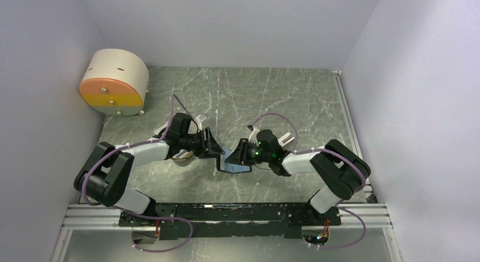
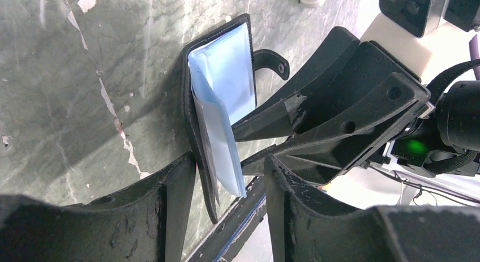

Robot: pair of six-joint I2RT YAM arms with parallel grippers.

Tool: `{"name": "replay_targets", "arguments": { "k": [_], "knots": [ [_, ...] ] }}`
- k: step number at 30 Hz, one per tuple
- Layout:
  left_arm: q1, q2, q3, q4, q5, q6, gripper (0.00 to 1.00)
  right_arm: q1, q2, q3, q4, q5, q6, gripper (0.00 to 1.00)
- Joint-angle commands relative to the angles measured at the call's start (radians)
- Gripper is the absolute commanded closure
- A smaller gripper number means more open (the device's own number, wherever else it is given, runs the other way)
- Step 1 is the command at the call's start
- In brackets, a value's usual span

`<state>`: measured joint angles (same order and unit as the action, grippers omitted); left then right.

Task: Put the credit cards into the card holder
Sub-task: Open the card holder at the center of the board.

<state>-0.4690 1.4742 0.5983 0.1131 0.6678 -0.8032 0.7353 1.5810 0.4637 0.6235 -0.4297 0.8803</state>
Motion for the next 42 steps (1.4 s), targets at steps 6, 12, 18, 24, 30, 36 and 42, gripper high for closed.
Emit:
{"name": "replay_targets", "arguments": {
  "k": [6,12,18,24,30,36,42],
  "knots": [
    [-0.019,0.064,0.032,0.012,0.004,0.025,0.48,0.011,0.013,0.032,-0.039,0.038,-0.056,0.61],
    [-0.038,0.071,0.073,-0.084,-0.076,0.063,0.69,0.024,0.007,0.048,-0.102,0.074,-0.087,0.62],
    [-0.041,0.037,0.109,-0.215,-0.139,0.103,0.91,0.022,-0.098,0.100,-0.291,0.161,-0.167,0.61],
    [-0.042,-0.043,0.085,-0.301,-0.172,0.075,0.91,0.019,-0.189,0.200,-0.403,0.235,-0.232,0.52],
    [-0.042,-0.155,0.031,-0.354,-0.227,0.049,0.91,0.016,-0.124,0.319,-0.445,0.253,-0.261,0.46],
    [-0.042,-0.167,0.010,-0.272,-0.186,0.047,0.91,0.015,-0.093,0.309,-0.466,0.230,-0.234,0.46],
    [-0.041,-0.156,-0.002,-0.183,-0.123,0.045,0.91,-0.034,-0.147,0.158,-0.403,0.151,-0.220,0.44]
  ]
}}
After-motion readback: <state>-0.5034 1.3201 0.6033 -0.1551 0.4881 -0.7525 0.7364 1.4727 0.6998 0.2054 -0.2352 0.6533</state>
